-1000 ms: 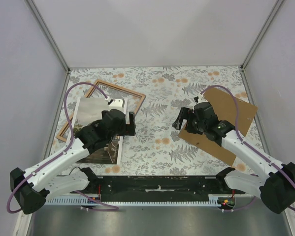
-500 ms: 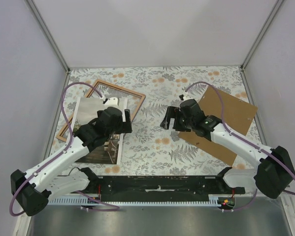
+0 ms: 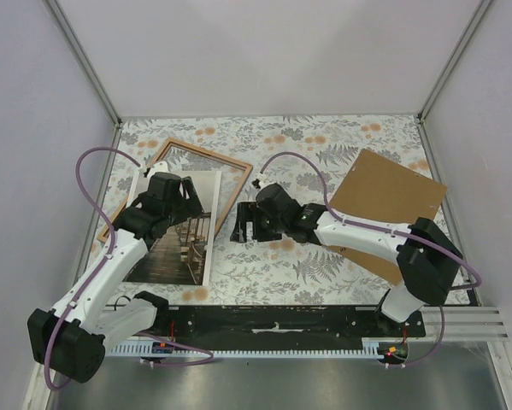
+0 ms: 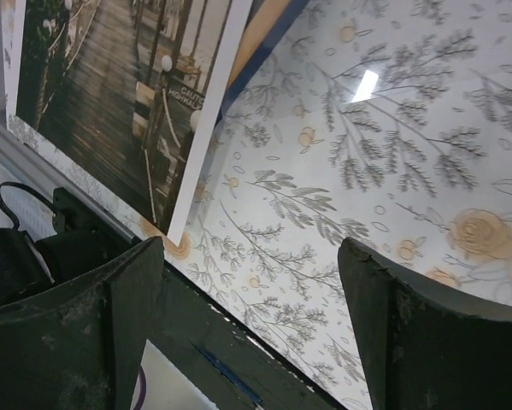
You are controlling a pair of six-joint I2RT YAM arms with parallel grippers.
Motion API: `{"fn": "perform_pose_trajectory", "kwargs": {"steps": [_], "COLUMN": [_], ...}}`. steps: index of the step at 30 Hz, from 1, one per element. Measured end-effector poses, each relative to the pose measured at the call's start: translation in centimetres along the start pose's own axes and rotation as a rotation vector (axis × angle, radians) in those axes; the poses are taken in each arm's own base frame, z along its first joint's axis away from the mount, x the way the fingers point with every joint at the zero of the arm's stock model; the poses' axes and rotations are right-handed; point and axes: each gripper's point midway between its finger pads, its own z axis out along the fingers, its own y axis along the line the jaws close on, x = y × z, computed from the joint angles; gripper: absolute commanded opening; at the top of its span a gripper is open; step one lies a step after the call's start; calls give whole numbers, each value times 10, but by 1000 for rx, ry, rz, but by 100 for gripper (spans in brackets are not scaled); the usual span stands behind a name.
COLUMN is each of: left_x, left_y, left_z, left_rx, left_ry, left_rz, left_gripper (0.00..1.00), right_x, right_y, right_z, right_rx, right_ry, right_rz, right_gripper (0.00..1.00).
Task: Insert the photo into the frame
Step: Adjust the photo within the frame body.
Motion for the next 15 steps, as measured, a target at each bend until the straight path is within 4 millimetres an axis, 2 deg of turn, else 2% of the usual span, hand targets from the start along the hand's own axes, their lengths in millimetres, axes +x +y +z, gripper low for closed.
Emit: {"fn": "perform_pose_trajectory", "kwargs": {"steps": [10,15], "left_x": [5,4], "left_y": [12,15], "left_z": [3,3], "left_rx": [-26,-35], "left_ry": [24,25], "left_rz": [-37,-44], "left_gripper": [99,99], "right_x": [43,65], "right_y": [49,71], "right_z": [48,57], "right_rx": [-117,-177], "right_ry": [112,144], "right_rz": [-4,14], "right_gripper": [81,75]}}
